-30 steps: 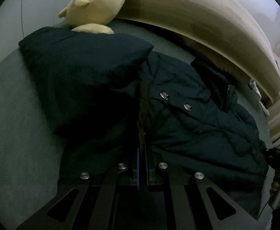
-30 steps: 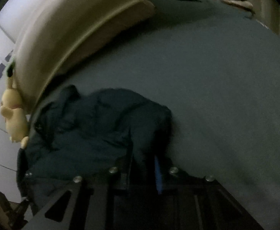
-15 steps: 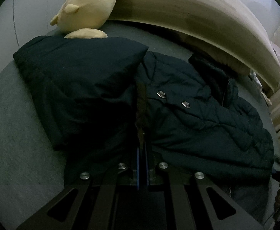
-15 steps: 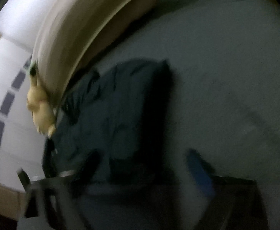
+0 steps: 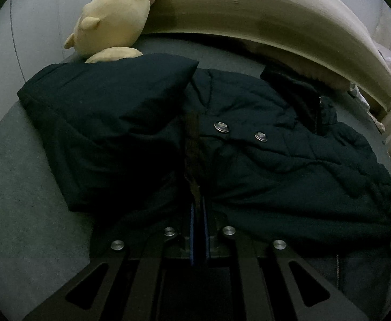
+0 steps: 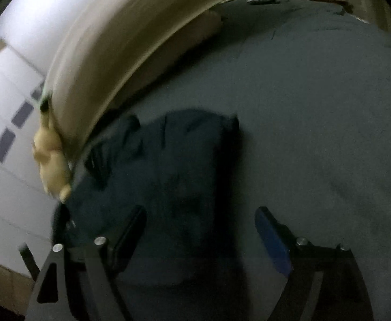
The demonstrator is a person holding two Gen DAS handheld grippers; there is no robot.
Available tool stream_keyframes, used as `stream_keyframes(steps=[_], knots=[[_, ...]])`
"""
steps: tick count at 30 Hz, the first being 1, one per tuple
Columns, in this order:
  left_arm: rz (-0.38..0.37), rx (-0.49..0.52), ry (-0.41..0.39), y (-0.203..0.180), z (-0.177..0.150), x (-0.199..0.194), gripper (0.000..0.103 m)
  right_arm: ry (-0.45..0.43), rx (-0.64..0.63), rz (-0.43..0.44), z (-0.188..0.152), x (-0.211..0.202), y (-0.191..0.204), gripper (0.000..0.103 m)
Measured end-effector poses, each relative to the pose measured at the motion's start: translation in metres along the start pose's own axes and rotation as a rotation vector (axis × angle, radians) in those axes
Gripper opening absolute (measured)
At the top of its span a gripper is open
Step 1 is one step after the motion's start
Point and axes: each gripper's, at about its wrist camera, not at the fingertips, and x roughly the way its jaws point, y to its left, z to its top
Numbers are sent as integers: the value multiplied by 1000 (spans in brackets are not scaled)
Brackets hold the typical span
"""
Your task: Fold large clothes
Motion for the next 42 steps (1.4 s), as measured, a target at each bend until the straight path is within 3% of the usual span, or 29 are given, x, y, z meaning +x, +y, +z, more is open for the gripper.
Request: stream_keyframes(steps=[2, 3, 4, 5, 8, 9, 11, 13, 14, 15, 17, 19, 23, 26, 31, 38, 42], knots=[[-4, -10, 3, 1, 0, 0, 7, 10, 52, 9, 15, 17, -5, 86], [-5, -12, 5, 1, 1, 1, 7, 29, 79, 4, 22, 28, -8, 80], [-7, -13, 8, 1, 1, 1, 7, 52, 110, -6, 30, 41, -12, 65], [-12, -12, 11, 1, 2, 2, 7, 58, 110, -7, 34, 44, -9, 16], [-15, -10, 18, 2, 3, 4, 8, 13, -35, -86, 44, 47, 23, 17], [-15, -12, 19, 2, 3, 5, 9, 30, -87, -167, 41, 57, 27, 17], [-8, -19, 17, 2, 2, 5, 9, 65, -97, -209, 32, 67, 24, 26], [0, -16, 21, 0, 2, 5, 11, 7, -137, -262, 30, 57, 36, 40], [9, -9, 22, -1, 2, 5, 11, -19, -154, -292, 29, 48, 43, 69], [13, -4, 20, -2, 2, 5, 12, -56, -168, -317, 26, 37, 51, 80], [14, -7, 10, -2, 2, 3, 13, -138, -208, -323, 19, 9, 65, 80], [27, -8, 4, -3, 0, 1, 17, -146, -256, -288, 6, -5, 86, 80], [66, 13, 5, -8, 0, -5, 24, -90, -366, -226, -34, -2, 124, 80], [79, 21, -1, -8, 2, -15, 31, -42, -463, -248, -68, 20, 143, 80], [90, 31, -16, -5, 6, -25, 32, 68, -484, -300, -95, 62, 131, 80], [139, 27, -100, -2, 12, -51, 34, 87, -482, -316, -99, 74, 124, 80], [143, 30, -195, -17, 22, -69, 59, 93, -497, -331, -98, 73, 126, 81]])
